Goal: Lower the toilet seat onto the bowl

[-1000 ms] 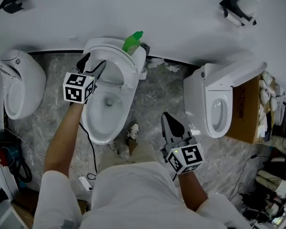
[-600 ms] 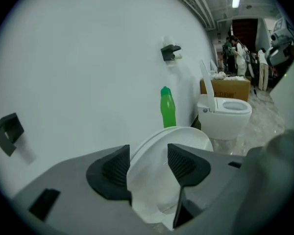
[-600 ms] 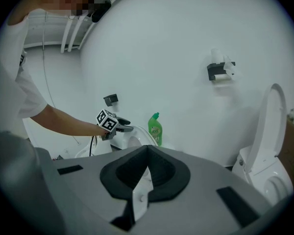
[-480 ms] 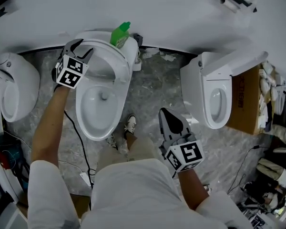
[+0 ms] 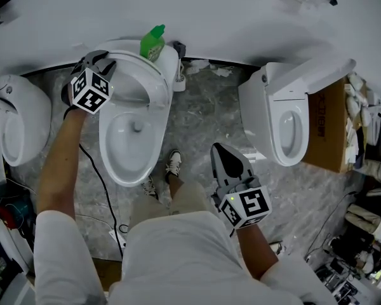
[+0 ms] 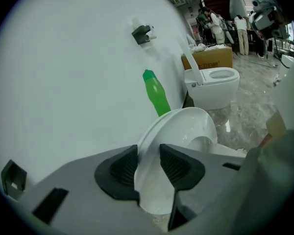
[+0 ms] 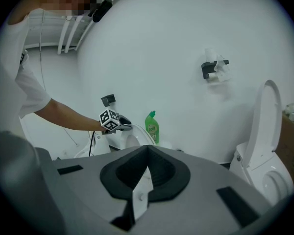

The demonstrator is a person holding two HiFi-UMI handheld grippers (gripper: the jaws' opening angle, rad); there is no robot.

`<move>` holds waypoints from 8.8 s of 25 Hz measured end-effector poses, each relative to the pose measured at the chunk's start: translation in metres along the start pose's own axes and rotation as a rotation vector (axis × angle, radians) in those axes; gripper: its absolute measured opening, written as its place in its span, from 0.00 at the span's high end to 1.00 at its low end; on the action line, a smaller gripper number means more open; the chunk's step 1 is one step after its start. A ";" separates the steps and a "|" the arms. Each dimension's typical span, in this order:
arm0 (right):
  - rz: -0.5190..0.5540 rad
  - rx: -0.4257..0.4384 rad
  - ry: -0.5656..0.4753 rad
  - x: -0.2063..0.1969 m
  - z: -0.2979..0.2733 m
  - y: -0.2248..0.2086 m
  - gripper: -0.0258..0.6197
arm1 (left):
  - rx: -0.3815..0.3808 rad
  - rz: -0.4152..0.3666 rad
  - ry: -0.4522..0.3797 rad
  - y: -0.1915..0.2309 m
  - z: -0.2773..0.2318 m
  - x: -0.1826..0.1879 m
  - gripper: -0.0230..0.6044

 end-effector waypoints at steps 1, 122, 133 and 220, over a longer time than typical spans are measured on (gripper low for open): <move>-0.002 -0.001 0.002 -0.001 0.001 0.000 0.96 | 0.005 -0.014 0.003 -0.001 0.000 0.000 0.73; 0.055 0.074 0.196 -0.119 0.035 0.202 0.96 | -0.587 -0.293 0.353 -0.424 0.164 -0.310 0.65; 0.026 0.096 0.264 -0.149 0.018 0.196 0.96 | -0.631 -0.278 0.390 -0.447 0.139 -0.333 0.65; 0.137 0.138 -0.218 0.069 0.044 0.134 0.96 | 0.160 0.726 -0.203 -0.126 0.323 -0.093 0.95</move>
Point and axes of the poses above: the fingertips, and each gripper's own axes: z backward along the fingers, y to its left, x out of its top, the point moved 7 cm from there along z, backward along the fingers, and after that the axes turned 5 degrees about z, right-handed, at the moved point
